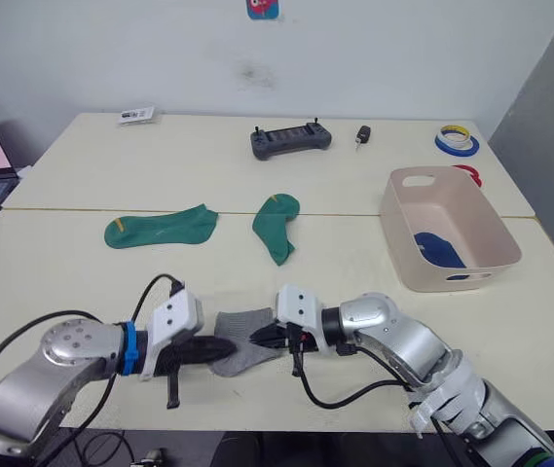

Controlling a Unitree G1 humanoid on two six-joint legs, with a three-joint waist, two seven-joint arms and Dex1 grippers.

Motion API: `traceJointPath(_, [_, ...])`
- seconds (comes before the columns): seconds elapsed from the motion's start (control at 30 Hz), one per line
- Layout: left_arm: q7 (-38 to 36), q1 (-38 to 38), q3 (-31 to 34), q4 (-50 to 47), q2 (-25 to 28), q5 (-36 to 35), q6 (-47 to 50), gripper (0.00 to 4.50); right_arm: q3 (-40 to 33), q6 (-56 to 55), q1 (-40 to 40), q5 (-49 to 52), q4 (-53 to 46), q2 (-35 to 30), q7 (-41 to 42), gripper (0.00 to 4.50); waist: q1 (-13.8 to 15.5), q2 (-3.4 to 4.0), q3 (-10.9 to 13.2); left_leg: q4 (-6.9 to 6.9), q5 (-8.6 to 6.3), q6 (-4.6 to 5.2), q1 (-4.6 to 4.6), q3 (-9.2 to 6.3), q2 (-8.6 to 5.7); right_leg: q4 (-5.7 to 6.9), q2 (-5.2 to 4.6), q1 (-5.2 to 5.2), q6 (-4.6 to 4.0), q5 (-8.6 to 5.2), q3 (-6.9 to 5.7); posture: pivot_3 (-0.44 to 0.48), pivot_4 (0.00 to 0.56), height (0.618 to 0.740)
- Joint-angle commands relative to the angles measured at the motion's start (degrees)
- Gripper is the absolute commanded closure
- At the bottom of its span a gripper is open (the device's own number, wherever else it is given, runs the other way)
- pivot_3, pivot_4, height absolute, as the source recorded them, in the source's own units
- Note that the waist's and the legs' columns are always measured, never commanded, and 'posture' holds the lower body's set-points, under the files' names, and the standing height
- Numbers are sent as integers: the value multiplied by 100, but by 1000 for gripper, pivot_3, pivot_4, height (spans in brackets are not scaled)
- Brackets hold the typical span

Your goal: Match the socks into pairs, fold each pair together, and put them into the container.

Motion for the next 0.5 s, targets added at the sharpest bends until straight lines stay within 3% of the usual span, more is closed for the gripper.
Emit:
traceJointPath(0.03, [71, 10, -188, 541, -27, 621, -645, 4500, 104, -188, -23, -209, 11, -142, 157, 4479, 10, 0, 0, 0, 0, 0, 0, 0, -1, 0, 0, 0, 0, 0, -1, 0, 150, 740])
traceJointPath(0.27, [123, 102, -235, 732, -251, 713, -890, 4500, -112, -292, 111, -328, -184, -726, 395, 4479, 29, 3, -3, 1, 0, 0, 5, 2, -7, 0, -10, 6, 0, 0, -1, 0, 150, 740])
traceJointPath(0.43, [154, 141, -200, 679, -310, 688, -880, 4500, -910, 974, 203, 769, -911, -699, 511, 4479, 27, 4, -3, 1, 0, 0, 3, 0, -7, 0, -10, 9, 0, 0, -1, 0, 150, 740])
traceJointPath(0.5, [160, 218, -212, 750, -335, 734, -959, 4500, -1237, 1546, 174, 1114, -1066, -757, 462, 4091, 26, 5, -3, 1, 0, 0, 3, 0, -6, 1, -10, 9, 0, 0, -1, 0, 150, 740])
